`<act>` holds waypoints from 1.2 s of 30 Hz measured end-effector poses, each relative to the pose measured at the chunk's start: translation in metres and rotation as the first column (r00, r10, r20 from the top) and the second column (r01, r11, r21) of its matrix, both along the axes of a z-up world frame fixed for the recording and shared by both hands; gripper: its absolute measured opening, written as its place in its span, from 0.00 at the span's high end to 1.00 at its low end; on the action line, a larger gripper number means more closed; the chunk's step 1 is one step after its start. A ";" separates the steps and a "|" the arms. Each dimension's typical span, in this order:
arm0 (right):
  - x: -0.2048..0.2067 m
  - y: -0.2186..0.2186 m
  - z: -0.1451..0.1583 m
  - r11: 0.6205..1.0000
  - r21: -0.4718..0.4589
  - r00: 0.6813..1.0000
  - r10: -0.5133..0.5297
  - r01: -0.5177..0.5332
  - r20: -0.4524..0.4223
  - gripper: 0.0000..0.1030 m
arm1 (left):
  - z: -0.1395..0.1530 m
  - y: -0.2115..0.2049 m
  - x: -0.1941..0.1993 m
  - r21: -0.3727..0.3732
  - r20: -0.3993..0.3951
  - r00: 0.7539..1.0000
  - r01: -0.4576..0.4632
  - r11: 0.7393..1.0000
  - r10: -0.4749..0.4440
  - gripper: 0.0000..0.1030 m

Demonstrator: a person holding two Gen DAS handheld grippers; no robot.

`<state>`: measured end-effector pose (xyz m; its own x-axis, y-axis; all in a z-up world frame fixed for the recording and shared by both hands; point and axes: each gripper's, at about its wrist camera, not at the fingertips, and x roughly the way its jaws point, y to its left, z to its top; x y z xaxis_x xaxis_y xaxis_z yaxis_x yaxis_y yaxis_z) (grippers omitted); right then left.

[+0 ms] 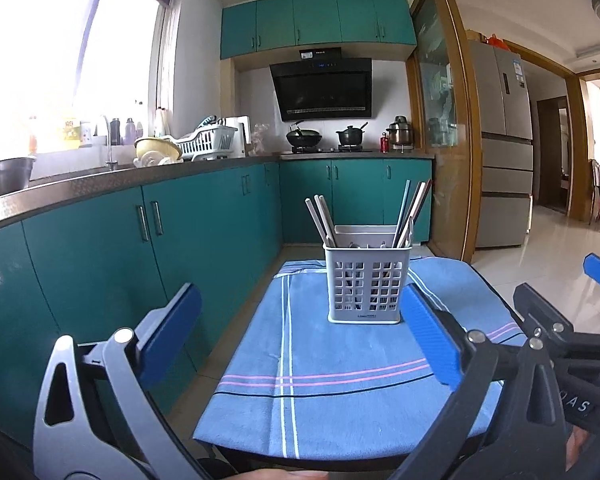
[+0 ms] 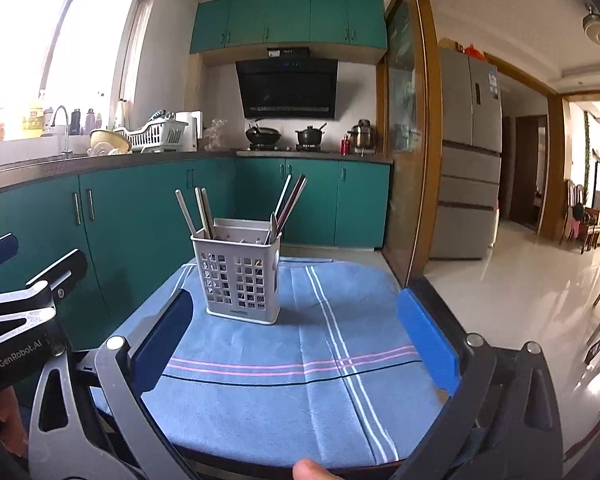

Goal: Organize utensils

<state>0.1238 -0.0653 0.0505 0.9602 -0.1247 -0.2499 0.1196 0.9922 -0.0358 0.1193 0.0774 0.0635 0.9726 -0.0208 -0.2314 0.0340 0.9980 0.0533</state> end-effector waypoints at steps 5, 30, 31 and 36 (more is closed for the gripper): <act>-0.010 -0.002 0.004 1.000 0.001 1.000 -0.004 0.004 0.017 0.03 | 0.004 0.000 -0.007 0.010 0.013 1.000 -0.009 1.000 0.009 0.04; -0.022 -0.011 0.007 1.000 0.020 0.999 -0.012 0.011 0.031 0.03 | 0.003 -0.007 -0.015 0.056 0.012 1.000 -0.019 0.998 0.019 0.04; -0.022 -0.012 0.007 1.000 0.020 0.999 -0.012 0.011 0.032 0.03 | 0.003 -0.007 -0.015 0.056 0.011 1.000 -0.018 0.998 0.017 0.04; -0.023 -0.013 0.006 1.000 0.024 0.999 -0.014 0.013 0.034 0.03 | 0.003 -0.007 -0.016 0.056 0.011 1.000 -0.017 0.998 0.016 0.04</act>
<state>0.1011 -0.0785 0.0567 0.9665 -0.1325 -0.2198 0.1339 0.9910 -0.0082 0.1036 0.0701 0.0660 0.9751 0.0079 -0.2216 0.0169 0.9938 0.1095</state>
